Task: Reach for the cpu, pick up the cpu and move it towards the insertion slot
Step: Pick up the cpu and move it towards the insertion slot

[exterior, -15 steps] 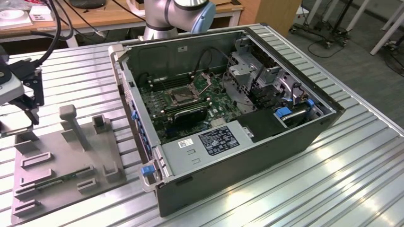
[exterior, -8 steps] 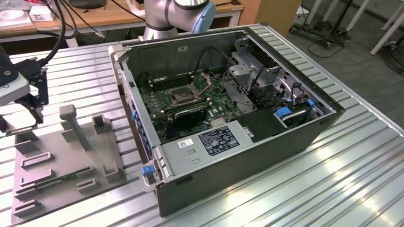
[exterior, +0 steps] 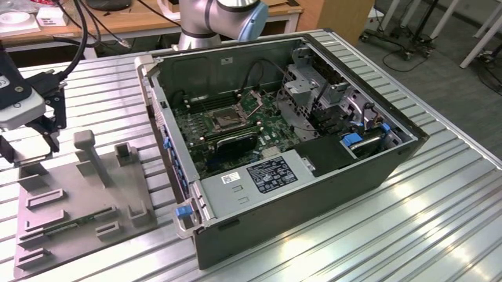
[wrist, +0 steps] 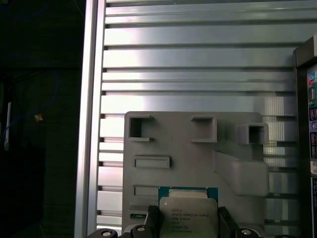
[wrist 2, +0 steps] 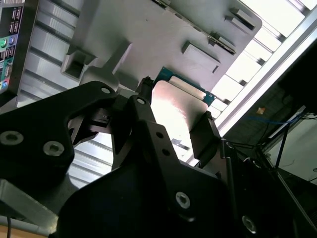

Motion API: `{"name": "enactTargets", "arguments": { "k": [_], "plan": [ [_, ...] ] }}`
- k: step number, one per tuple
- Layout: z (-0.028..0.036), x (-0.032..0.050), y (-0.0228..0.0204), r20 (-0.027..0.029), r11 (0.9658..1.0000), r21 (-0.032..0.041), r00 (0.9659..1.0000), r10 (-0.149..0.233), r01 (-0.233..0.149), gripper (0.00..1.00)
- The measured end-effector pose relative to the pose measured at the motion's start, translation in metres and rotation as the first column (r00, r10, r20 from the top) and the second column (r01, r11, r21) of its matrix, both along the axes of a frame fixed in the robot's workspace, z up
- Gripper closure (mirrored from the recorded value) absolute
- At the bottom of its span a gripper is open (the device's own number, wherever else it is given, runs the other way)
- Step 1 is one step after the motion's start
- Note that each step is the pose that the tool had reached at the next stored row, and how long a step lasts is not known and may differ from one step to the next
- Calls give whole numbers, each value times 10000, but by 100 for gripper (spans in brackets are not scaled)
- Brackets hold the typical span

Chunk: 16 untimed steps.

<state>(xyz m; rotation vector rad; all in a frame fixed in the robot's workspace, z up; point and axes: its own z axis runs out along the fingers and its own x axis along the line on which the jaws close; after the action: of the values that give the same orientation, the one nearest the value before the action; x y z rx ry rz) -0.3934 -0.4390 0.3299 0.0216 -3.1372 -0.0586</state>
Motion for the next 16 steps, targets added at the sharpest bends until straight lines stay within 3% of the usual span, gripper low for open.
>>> {"name": "enactTargets", "arguments": {
  "k": [10, 16],
  "plan": [
    [63, 28, 0, 1, 10000, 1, 10000, 0, 0, 45],
    [70, 62, 0, 1, 10000, 1, 10000, 0, 0, 45]
  ]
}}
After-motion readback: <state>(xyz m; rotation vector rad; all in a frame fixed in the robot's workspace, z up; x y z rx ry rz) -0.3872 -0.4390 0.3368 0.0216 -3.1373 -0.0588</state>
